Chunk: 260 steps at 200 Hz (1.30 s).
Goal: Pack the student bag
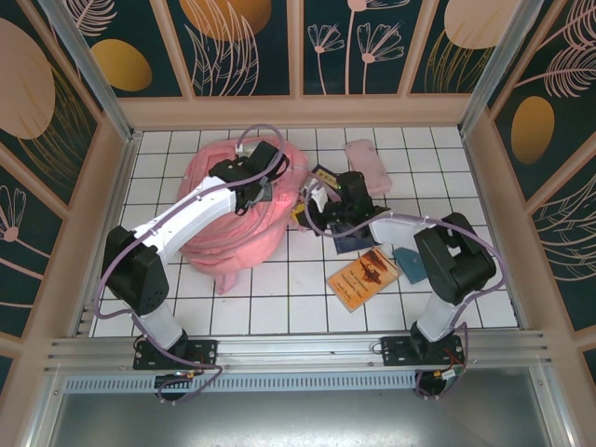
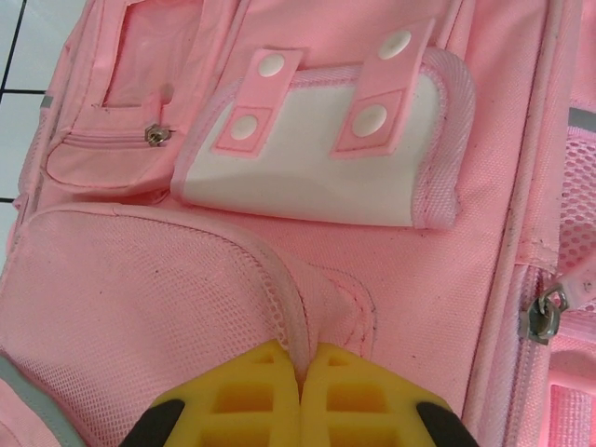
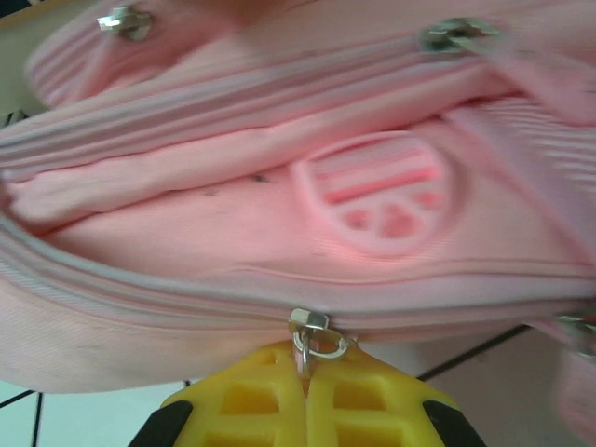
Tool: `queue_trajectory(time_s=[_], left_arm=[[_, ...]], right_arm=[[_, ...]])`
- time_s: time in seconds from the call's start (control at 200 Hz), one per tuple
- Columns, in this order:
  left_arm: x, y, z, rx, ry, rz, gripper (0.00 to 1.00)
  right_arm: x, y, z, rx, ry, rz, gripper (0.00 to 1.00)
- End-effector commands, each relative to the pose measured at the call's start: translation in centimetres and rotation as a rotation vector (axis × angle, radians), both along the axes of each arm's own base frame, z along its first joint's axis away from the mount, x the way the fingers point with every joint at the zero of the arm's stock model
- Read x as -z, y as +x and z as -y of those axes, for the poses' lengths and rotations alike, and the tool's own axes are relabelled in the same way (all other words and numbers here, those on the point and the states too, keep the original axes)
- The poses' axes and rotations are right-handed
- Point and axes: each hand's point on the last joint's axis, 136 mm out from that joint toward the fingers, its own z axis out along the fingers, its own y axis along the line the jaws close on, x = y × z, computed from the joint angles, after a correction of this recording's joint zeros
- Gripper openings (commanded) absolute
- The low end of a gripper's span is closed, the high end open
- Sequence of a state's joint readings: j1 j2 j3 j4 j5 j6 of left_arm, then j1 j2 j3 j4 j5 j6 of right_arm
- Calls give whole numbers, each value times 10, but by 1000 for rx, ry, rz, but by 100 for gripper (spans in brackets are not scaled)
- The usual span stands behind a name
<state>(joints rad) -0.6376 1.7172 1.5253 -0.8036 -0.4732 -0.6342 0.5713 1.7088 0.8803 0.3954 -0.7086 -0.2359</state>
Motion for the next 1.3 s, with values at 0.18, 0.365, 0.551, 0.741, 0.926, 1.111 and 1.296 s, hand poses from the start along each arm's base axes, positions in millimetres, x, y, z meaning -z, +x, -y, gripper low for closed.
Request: queue_trajectory(time_s=[0.18, 0.365, 0.551, 0.741, 0.926, 1.111, 1.296], left_arm=[[-21, 37, 14, -76, -169, 155, 0], [-15, 34, 12, -53, -164, 140, 0], [-13, 35, 15, -37, -178, 137, 0], [-20, 40, 18, -28, -194, 149, 0], [-22, 40, 18, -22, -191, 148, 0], [-22, 41, 18, -22, -190, 147, 0], [-25, 47, 13, -54, -203, 164, 0]], right_arm=[[-21, -41, -24, -18, 46, 15, 10], [-20, -12, 22, 189, 90, -103, 31], [-16, -13, 40, 244, 68, -93, 45], [-7, -4, 23, 189, 16, -60, 46], [-7, 5, 8, 133, 18, -19, 44], [-1, 2, -6, 34, 17, -32, 34], [1, -12, -10, -34, 27, -28, 13]])
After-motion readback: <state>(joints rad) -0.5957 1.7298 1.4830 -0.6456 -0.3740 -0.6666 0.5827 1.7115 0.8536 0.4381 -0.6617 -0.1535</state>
